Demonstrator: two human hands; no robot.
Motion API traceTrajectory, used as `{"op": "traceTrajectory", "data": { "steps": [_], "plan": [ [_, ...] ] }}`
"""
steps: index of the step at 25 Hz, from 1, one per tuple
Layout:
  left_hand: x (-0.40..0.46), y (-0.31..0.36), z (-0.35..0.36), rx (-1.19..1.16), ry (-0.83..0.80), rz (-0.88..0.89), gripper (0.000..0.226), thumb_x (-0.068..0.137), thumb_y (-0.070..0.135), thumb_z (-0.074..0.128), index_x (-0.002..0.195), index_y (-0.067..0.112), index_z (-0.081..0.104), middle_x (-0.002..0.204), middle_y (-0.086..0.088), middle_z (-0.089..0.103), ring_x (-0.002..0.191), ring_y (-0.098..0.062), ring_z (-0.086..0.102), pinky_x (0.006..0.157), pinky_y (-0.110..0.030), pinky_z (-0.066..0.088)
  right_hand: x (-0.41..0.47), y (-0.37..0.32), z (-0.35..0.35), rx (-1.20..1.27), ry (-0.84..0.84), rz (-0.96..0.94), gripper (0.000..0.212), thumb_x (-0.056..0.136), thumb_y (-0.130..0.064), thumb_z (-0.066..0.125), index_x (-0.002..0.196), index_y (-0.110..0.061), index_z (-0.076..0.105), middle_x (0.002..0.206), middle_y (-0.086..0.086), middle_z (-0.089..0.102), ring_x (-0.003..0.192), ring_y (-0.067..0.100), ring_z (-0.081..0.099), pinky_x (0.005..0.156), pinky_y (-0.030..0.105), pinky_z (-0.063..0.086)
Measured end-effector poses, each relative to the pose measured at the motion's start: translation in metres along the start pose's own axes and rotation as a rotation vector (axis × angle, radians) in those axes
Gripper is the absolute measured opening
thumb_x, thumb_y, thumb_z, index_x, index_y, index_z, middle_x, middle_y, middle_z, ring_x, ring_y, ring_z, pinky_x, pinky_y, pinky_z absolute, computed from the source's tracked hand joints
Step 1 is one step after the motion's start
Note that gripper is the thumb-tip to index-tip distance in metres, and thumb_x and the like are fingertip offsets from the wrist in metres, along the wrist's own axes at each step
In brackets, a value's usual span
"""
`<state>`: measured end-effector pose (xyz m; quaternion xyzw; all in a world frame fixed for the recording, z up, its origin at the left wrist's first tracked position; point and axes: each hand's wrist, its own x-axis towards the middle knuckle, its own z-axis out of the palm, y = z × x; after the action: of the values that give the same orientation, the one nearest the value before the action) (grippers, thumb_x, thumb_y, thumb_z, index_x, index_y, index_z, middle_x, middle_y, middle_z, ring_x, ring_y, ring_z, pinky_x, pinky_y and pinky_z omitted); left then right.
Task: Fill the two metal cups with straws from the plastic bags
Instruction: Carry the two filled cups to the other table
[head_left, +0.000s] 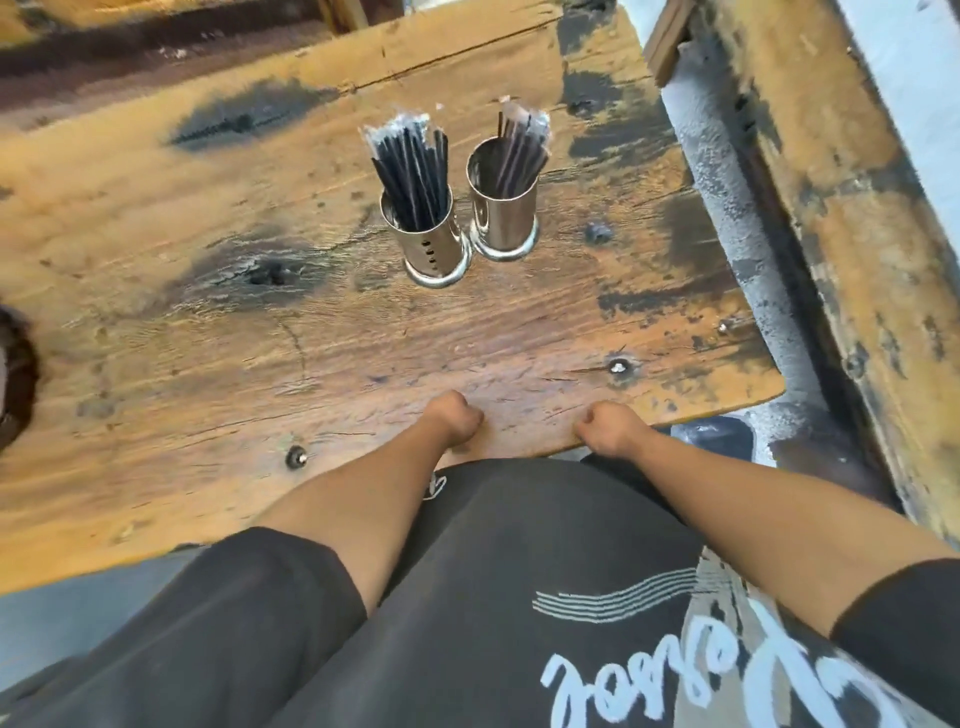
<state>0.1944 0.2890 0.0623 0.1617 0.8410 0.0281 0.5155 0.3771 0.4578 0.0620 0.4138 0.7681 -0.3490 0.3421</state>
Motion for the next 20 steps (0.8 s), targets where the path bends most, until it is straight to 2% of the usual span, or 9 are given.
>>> {"op": "traceTrajectory", "data": {
  "steps": [2, 4, 7, 8, 12, 14, 16, 18, 20],
  "plan": [
    [0.003, -0.014, -0.012, -0.046, -0.004, -0.009, 0.037, 0.101, 0.026, 0.050, 0.119, -0.004, 0.062, 0.121, -0.026, 0.066, 0.110, -0.043, 0.065, 0.086, -0.039, 0.055, 0.007, -0.021, -0.003, -0.004, 0.014, -0.018, 0.035, 0.103, -0.025, 0.046, 0.118, -0.003, 0.068, 0.122, 0.020, 0.067, 0.116, 0.034, 0.062, 0.089, 0.031, 0.045],
    [0.006, -0.022, -0.022, -0.081, -0.002, -0.005, 0.033, 0.100, 0.025, 0.052, 0.114, -0.002, 0.064, 0.116, -0.024, 0.068, 0.106, -0.040, 0.066, 0.085, -0.037, 0.055, 0.012, -0.041, -0.007, 0.004, -0.010, -0.032, 0.030, 0.104, -0.022, 0.043, 0.105, -0.006, 0.069, 0.122, 0.021, 0.068, 0.117, 0.033, 0.062, 0.088, 0.030, 0.045],
    [0.009, -0.027, -0.032, -0.124, 0.004, -0.020, 0.024, 0.101, 0.025, 0.051, 0.097, 0.004, 0.062, 0.084, -0.015, 0.068, 0.075, -0.031, 0.066, 0.072, -0.031, 0.051, 0.021, -0.060, -0.014, -0.030, -0.033, -0.043, 0.028, 0.103, -0.020, 0.043, 0.094, -0.009, 0.067, 0.116, 0.020, 0.072, 0.113, 0.032, 0.064, 0.084, 0.028, 0.044],
    [0.010, -0.027, -0.035, -0.134, 0.007, -0.024, 0.026, 0.101, 0.027, 0.051, 0.096, 0.004, 0.061, 0.081, -0.014, 0.067, 0.075, -0.031, 0.067, 0.071, -0.031, 0.051, 0.026, -0.063, -0.016, -0.057, -0.031, -0.054, 0.027, 0.101, -0.021, 0.045, 0.093, -0.008, 0.067, 0.113, 0.019, 0.072, 0.111, 0.033, 0.064, 0.083, 0.028, 0.044],
    [0.021, -0.021, -0.052, -0.246, 0.071, -0.059, 0.032, 0.096, 0.038, 0.063, 0.105, 0.008, 0.060, 0.103, -0.013, 0.069, 0.100, -0.034, 0.066, 0.085, -0.037, 0.053, 0.055, -0.073, -0.038, 0.051, 0.016, -0.060, 0.017, 0.095, -0.025, 0.055, 0.100, -0.012, 0.066, 0.108, 0.010, 0.071, 0.109, 0.031, 0.064, 0.083, 0.028, 0.043],
    [0.028, -0.015, -0.061, -0.341, 0.156, -0.093, 0.040, 0.090, 0.044, 0.071, 0.104, 0.013, 0.051, 0.103, -0.007, 0.063, 0.100, -0.029, 0.061, 0.082, -0.036, 0.050, 0.072, -0.078, -0.054, 0.153, 0.065, -0.045, 0.027, 0.091, -0.030, 0.064, 0.112, -0.013, 0.065, 0.107, 0.005, 0.070, 0.105, 0.026, 0.064, 0.081, 0.025, 0.041],
    [0.037, -0.008, -0.073, -0.471, 0.264, -0.094, 0.054, 0.082, 0.047, 0.079, 0.111, 0.015, 0.047, 0.111, -0.004, 0.061, 0.107, -0.027, 0.061, 0.085, -0.034, 0.046, 0.086, -0.086, -0.070, 0.286, 0.130, -0.051, 0.049, 0.087, -0.036, 0.074, 0.128, -0.015, 0.056, 0.111, 0.001, 0.065, 0.107, 0.022, 0.062, 0.084, 0.025, 0.041],
    [0.051, 0.001, -0.088, -0.634, 0.365, -0.052, 0.075, 0.076, 0.046, 0.086, 0.130, 0.015, 0.044, 0.130, -0.008, 0.057, 0.121, -0.027, 0.058, 0.100, -0.039, 0.049, 0.103, -0.096, -0.087, 0.397, 0.194, -0.085, 0.077, 0.080, -0.039, 0.082, 0.143, -0.017, 0.044, 0.125, 0.003, 0.058, 0.117, 0.022, 0.058, 0.096, 0.030, 0.045],
    [0.063, 0.010, -0.105, -0.765, 0.418, 0.017, 0.104, 0.070, 0.044, 0.091, 0.150, 0.018, 0.031, 0.148, -0.012, 0.044, 0.136, -0.026, 0.048, 0.116, -0.044, 0.042, 0.121, -0.106, -0.105, 0.498, 0.226, -0.107, 0.098, 0.074, -0.039, 0.087, 0.152, -0.018, 0.032, 0.141, 0.008, 0.048, 0.128, 0.024, 0.051, 0.111, 0.039, 0.043]
  ]
}}
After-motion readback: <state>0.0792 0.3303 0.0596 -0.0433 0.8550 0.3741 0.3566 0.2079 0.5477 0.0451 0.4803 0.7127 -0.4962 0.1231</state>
